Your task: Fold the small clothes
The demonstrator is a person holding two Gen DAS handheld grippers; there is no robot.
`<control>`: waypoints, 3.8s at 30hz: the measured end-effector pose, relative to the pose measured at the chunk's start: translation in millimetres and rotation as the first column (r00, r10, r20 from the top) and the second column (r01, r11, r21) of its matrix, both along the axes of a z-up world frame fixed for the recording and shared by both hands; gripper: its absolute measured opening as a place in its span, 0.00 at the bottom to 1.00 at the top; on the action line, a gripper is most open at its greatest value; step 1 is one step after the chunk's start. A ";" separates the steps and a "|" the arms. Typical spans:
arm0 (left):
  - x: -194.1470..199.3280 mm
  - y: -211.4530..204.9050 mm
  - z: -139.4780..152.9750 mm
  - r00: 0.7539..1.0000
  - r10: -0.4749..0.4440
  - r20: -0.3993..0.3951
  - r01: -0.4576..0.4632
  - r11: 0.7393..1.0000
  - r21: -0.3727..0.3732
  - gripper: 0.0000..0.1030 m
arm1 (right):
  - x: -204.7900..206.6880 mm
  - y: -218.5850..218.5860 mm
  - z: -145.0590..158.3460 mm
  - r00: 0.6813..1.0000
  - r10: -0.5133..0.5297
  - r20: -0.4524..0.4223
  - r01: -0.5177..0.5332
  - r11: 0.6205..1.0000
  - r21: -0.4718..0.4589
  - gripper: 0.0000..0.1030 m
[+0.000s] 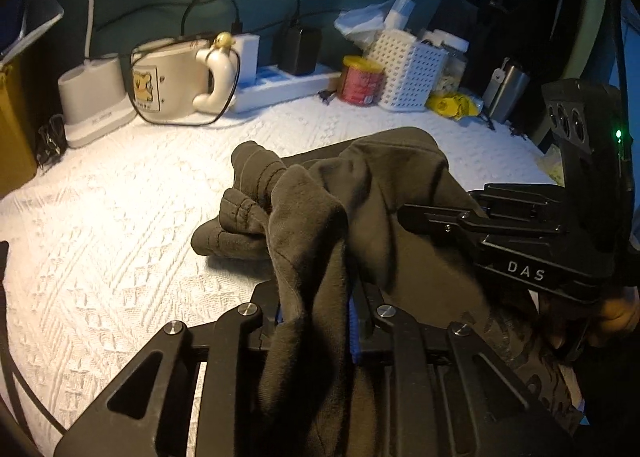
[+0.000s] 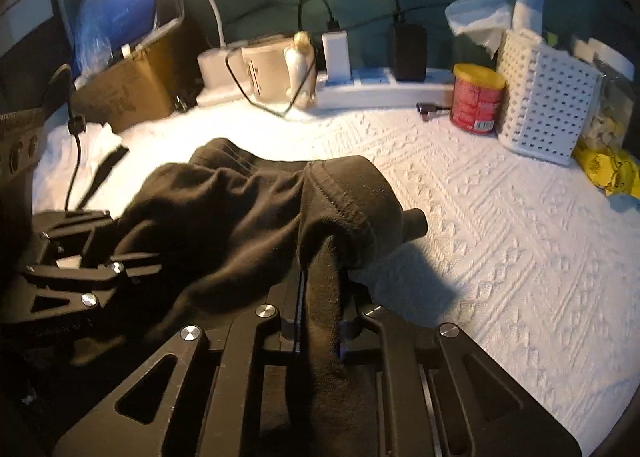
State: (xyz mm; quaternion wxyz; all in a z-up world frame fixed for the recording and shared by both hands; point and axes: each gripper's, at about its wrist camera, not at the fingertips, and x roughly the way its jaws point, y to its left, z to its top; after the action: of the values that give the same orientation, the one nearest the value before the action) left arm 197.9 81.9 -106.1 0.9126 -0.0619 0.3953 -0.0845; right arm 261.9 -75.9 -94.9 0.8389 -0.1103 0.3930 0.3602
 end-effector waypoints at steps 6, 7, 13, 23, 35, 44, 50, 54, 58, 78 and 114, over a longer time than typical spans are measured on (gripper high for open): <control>-13.7 -0.5 18.9 0.998 0.009 0.065 -0.008 1.000 -0.007 0.20 | -18.5 -8.0 28.4 0.998 0.001 0.068 -0.004 0.999 0.040 0.12; -17.5 -1.3 24.0 0.997 0.010 0.080 -0.009 1.000 -0.012 0.20 | -23.1 -10.1 34.6 0.997 0.001 0.081 -0.005 0.999 0.049 0.12; -34.1 -8.1 43.3 0.989 0.012 0.151 -0.011 1.000 -0.005 0.20 | -44.3 -21.6 60.5 0.990 -0.008 0.139 -0.004 0.996 0.086 0.12; -68.9 -19.0 70.5 0.971 0.006 0.240 -0.008 1.000 0.007 0.20 | -88.8 -42.1 92.5 0.976 -0.024 0.217 -0.005 0.991 0.133 0.12; -103.9 -27.6 96.3 0.947 -0.002 0.323 -0.002 1.000 0.011 0.19 | -134.8 -57.0 124.0 0.954 -0.039 0.296 -0.011 0.986 0.167 0.11; -134.8 -31.5 119.8 0.918 0.005 0.396 -0.009 1.000 0.009 0.19 | -174.7 -66.7 156.6 0.936 -0.012 0.351 -0.074 0.970 0.232 0.11; -155.7 -31.4 138.3 0.898 0.005 0.440 -0.013 1.000 0.014 0.19 | -202.8 -66.4 180.4 0.908 0.007 0.418 -0.117 0.964 0.239 0.11; -171.6 -34.3 151.2 0.878 0.003 0.480 -0.015 1.000 0.021 0.19 | -220.8 -63.6 196.6 0.885 0.026 0.465 -0.156 0.957 0.243 0.11; -186.6 -31.4 163.7 0.856 0.008 0.516 -0.025 0.999 0.026 0.19 | -236.1 -58.2 210.1 0.862 0.046 0.505 -0.191 0.952 0.240 0.11; -261.4 46.6 193.5 0.787 0.110 0.606 -0.210 0.973 0.096 0.19 | -300.2 27.1 244.5 0.778 0.219 0.589 -0.426 0.873 0.238 0.11; -186.1 122.5 115.0 0.899 0.198 0.390 -0.237 0.970 0.053 0.19 | -196.8 103.6 146.0 0.928 0.196 0.318 -0.274 0.935 0.223 0.11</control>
State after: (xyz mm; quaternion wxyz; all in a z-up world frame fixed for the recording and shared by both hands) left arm 11.8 204.4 9.0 0.9776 -0.0427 0.2043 0.0274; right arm 65.1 27.7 51.1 0.8450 -0.0961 0.1975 0.4877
